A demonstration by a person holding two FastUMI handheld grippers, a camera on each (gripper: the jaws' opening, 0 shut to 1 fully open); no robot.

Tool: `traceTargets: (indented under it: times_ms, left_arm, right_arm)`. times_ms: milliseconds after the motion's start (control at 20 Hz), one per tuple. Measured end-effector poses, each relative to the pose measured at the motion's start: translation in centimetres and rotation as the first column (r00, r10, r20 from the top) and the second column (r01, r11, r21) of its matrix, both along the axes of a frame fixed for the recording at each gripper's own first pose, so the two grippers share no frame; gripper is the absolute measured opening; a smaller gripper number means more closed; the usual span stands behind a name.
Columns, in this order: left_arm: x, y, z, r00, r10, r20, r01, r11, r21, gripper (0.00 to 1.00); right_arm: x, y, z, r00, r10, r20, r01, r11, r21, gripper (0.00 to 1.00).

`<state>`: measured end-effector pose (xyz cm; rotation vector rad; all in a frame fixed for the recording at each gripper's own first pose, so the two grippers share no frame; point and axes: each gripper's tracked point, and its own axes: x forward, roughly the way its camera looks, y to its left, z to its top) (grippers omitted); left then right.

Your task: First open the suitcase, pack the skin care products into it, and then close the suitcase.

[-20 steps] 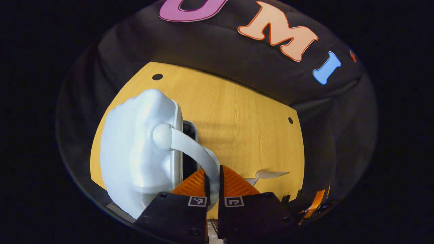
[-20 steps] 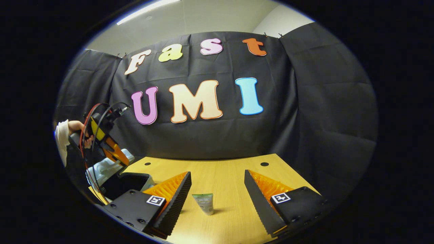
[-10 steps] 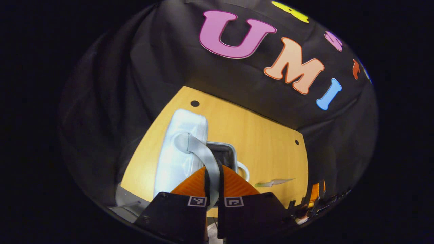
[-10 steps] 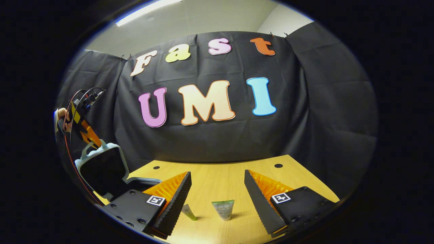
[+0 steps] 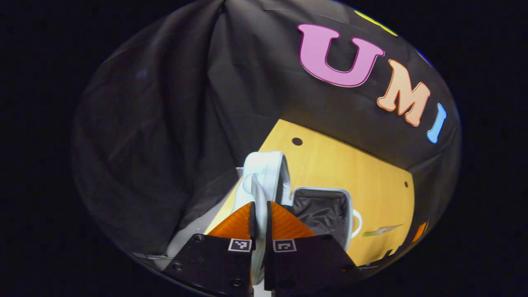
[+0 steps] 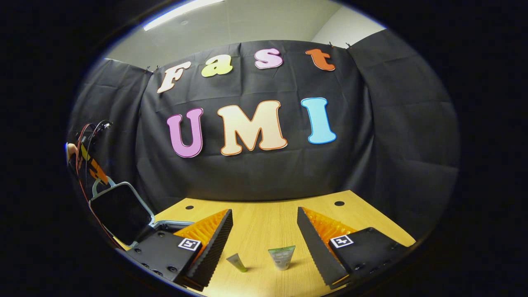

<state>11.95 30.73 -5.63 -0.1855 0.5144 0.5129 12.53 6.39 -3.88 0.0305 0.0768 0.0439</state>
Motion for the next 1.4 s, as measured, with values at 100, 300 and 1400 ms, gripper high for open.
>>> traceTargets:
  times_ms: [100,300,1400]
  left_arm:
    - [-0.7,3.4,-2.1,0.997,0.072,-0.041,-0.069,0.994,0.082,0.05]
    - [-2.2,8.1,-7.6,0.975,0.168,-0.147,-0.141,0.974,0.176,0.04]
    - [-0.6,0.9,-9.0,0.991,0.043,-0.129,-0.035,0.997,0.062,0.88]
  right_arm:
    - [-0.2,0.0,0.1,1.000,-0.015,0.003,0.015,1.000,-0.001,0.98]
    - [-0.5,-0.2,0.0,0.999,-0.045,-0.005,0.045,0.999,-0.009,0.98]
    - [0.7,-0.9,-1.9,0.999,-0.037,-0.030,0.035,0.998,-0.050,0.97]
